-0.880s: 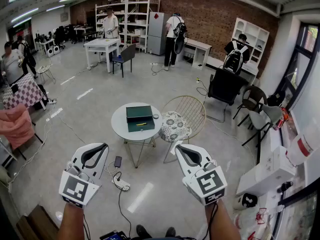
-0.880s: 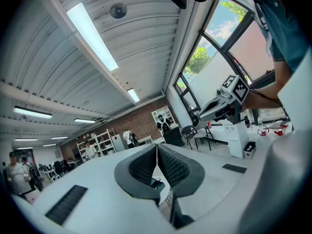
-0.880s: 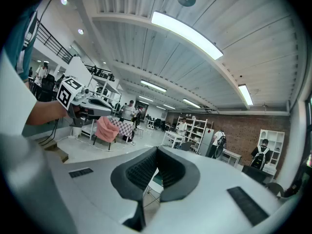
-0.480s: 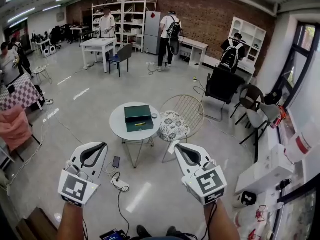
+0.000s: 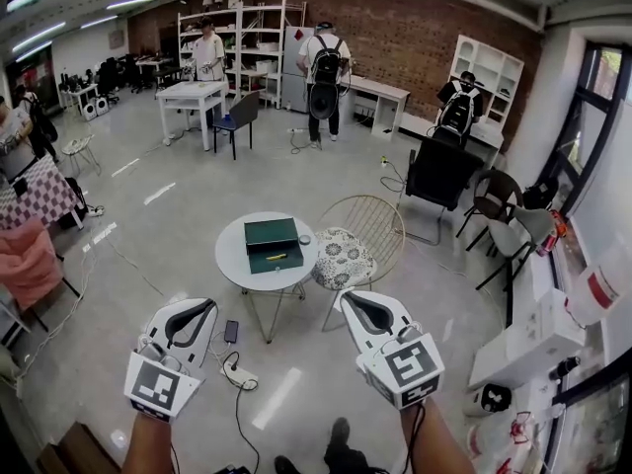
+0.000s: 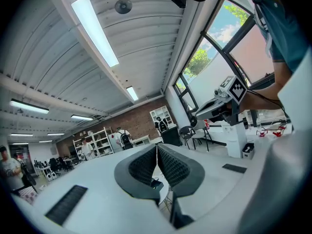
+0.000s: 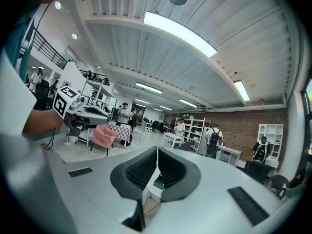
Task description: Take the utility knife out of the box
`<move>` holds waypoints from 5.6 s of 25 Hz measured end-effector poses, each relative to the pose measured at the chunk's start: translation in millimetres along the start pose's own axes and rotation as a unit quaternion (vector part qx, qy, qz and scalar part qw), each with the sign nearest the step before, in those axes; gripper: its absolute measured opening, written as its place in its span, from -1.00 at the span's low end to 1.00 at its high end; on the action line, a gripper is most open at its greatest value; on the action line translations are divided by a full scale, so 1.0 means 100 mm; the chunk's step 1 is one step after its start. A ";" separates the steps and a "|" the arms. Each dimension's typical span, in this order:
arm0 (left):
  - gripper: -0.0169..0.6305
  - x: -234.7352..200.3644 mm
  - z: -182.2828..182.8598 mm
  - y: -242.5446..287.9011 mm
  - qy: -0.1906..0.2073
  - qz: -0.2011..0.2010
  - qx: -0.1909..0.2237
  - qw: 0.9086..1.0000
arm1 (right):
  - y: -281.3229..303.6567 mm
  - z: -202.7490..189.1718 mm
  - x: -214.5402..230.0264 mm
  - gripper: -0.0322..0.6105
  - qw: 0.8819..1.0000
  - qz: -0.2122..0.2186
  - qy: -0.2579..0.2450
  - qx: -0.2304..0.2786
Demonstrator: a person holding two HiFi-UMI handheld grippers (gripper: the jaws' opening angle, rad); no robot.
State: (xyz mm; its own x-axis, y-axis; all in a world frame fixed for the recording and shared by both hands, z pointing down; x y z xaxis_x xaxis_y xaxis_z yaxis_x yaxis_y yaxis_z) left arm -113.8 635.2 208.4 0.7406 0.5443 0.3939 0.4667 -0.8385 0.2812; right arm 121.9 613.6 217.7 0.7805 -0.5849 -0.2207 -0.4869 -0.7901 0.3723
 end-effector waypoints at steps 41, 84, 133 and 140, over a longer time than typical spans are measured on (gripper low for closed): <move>-0.87 0.14 1.72 4.95 -0.013 0.065 -0.084 0.994 | 1.97 -0.53 5.13 -0.78 0.995 0.094 0.012 0.022; -0.88 -4.07 -0.46 6.77 0.082 0.021 -0.034 0.996 | 6.66 0.98 4.00 -0.78 0.990 -0.027 -0.131 -0.042; -0.88 -5.54 -4.04 9.80 -0.078 0.096 -0.229 0.966 | 12.74 -2.48 4.02 -0.77 0.857 0.349 -0.219 -0.310; -0.88 -5.38 -4.57 10.01 -0.096 0.095 -0.244 0.960 | 13.15 -3.16 3.86 -0.77 0.828 0.363 -0.249 -0.346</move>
State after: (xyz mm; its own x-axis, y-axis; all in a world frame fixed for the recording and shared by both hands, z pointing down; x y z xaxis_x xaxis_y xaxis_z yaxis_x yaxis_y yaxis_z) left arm -266.4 -485.8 677.2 0.8869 0.3295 0.3239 0.0672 -0.7855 0.6152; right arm -93.4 -593.0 906.6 0.0375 -0.9993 0.0073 -0.2808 -0.0035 0.9598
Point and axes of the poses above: the fingertips, and each gripper's own axes: y forward along the fingers, x to its right, z out of its top, the point moved 4 cm from there along -y, backward along the fingers, and after that the axes turned 15 degrees about -x, right-handed, at the moved point
